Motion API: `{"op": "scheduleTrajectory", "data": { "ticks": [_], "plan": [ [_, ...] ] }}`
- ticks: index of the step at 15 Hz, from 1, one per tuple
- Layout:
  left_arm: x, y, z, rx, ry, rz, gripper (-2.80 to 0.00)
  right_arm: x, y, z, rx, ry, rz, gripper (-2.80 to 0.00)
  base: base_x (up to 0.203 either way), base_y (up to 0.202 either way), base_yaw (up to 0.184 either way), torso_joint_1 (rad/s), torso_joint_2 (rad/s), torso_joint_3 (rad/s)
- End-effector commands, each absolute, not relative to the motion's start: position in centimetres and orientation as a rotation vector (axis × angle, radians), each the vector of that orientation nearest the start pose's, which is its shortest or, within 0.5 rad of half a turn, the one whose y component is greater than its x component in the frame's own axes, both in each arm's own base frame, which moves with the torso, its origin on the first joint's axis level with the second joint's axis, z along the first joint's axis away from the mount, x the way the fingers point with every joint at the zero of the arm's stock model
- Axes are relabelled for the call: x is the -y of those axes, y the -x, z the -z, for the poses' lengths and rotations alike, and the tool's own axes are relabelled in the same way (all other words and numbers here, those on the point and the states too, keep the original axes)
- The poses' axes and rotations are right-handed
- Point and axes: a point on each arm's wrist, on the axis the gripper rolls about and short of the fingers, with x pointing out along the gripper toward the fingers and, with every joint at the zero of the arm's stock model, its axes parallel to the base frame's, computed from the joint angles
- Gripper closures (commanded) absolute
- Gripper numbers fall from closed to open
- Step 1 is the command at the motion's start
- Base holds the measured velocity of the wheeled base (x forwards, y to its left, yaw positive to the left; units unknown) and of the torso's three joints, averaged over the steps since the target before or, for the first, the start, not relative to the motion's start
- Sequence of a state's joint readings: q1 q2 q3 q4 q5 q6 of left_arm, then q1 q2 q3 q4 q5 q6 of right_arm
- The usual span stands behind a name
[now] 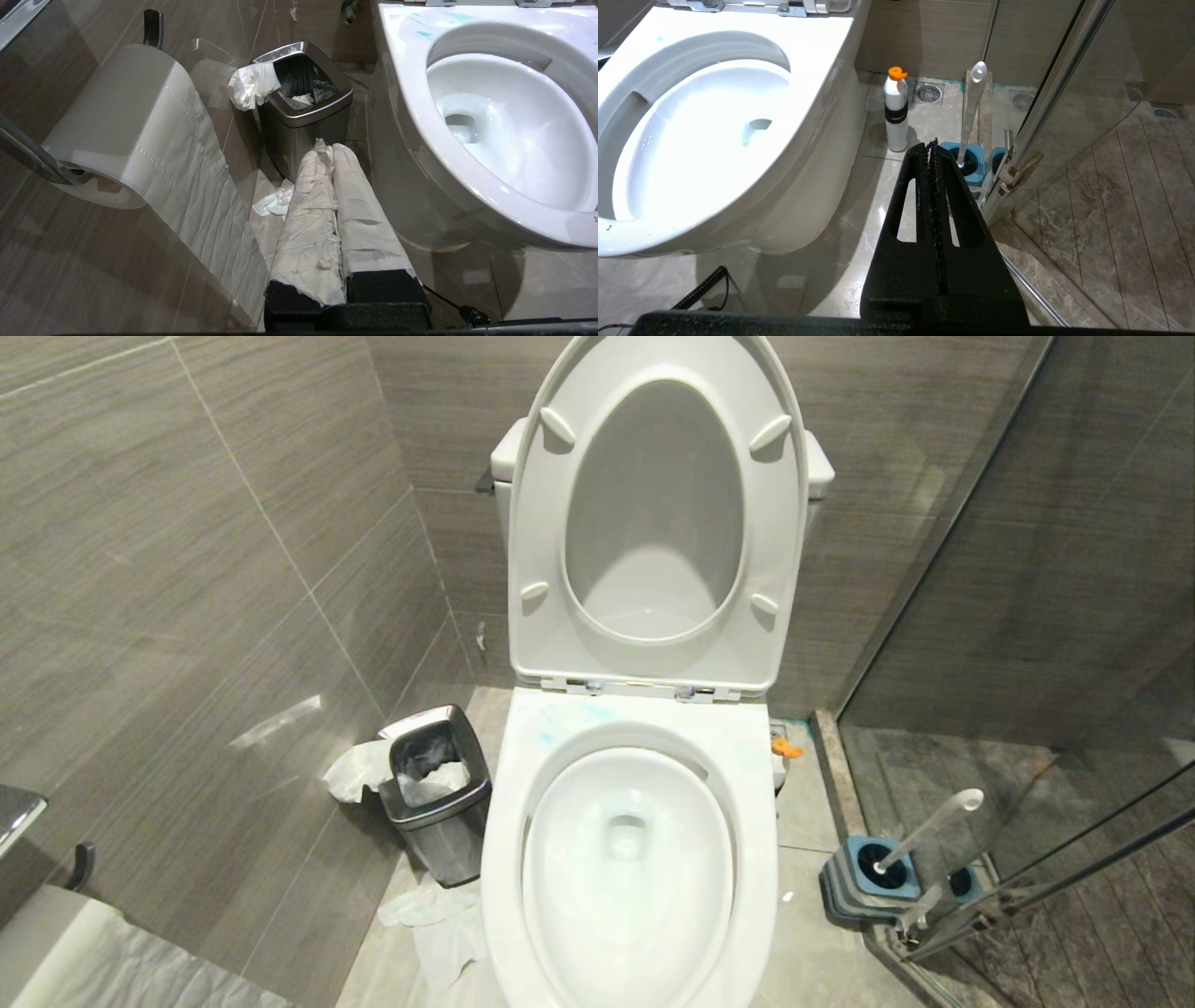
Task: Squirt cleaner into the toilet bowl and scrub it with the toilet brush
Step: Pour in the cleaning agent
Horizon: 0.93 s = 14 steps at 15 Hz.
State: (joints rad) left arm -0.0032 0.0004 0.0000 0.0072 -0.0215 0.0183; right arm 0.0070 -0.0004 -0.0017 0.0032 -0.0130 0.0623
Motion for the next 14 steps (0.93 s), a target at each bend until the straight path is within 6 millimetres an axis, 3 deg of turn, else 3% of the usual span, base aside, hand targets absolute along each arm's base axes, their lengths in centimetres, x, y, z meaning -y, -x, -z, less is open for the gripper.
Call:
{"op": "scheduleTrajectory", "data": {
  "ticks": [1,14],
  "plan": [
    [0.04,2.25,-7.43,-0.011,-0.018,0.025,0.0,0.05,2.29,-7.56,-0.001,-0.063,0.006,0.0,0.0,0.0,0.0,0.0,0.0,0.0],
    [0.04,2.25,-7.41,-0.012,-0.018,0.025,0.0,0.05,2.31,-7.54,-0.007,-0.058,0.005,0.0,0.0,0.0,0.0,0.0,0.0,0.0]
  ]
}}
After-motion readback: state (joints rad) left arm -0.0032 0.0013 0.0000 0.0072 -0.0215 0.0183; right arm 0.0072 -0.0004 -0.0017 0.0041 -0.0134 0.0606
